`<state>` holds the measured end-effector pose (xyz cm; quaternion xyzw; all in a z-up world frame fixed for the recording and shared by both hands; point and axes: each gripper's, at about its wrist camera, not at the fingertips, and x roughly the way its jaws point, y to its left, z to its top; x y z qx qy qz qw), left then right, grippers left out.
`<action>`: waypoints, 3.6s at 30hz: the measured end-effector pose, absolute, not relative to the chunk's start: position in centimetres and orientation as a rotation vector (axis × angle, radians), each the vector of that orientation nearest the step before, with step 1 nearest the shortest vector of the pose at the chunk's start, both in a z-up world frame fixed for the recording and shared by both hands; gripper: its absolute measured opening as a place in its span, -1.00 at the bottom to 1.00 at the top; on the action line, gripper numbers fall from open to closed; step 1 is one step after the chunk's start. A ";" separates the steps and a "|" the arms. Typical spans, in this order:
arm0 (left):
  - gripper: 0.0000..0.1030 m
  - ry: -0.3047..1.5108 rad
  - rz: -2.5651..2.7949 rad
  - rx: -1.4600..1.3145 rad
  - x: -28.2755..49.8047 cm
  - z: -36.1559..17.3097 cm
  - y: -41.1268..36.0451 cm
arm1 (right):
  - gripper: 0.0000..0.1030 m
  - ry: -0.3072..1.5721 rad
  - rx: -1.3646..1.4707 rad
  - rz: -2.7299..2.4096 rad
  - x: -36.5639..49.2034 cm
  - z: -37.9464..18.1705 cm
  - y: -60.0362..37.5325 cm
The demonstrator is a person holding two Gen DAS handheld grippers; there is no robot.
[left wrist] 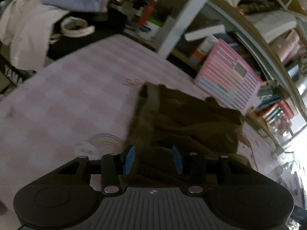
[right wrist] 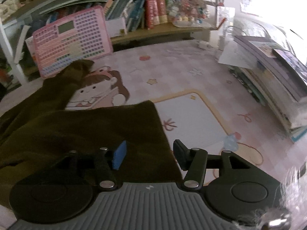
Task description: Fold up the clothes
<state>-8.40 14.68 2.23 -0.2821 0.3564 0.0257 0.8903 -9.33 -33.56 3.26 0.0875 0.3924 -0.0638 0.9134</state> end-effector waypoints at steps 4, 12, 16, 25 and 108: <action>-0.16 0.741 0.035 -0.603 -7.7 2.0 13.0 | 0.09 0.805 0.166 -0.100 -8.2 3.6 -33.7; -0.16 0.763 0.100 -0.610 -7.0 1.8 9.8 | 0.16 0.802 0.156 -0.021 -5.0 3.8 -35.6; -0.16 0.761 0.142 -0.617 -6.7 2.4 7.6 | 0.17 0.817 0.154 0.045 -2.0 3.3 -37.1; -0.16 0.812 0.214 -0.563 -5.7 3.4 2.0 | 0.21 0.805 0.168 0.289 8.5 2.3 -38.5; -0.16 0.815 0.493 -0.662 -13.1 4.1 -1.7 | -0.55 0.661 0.048 0.543 21.1 9.0 -38.7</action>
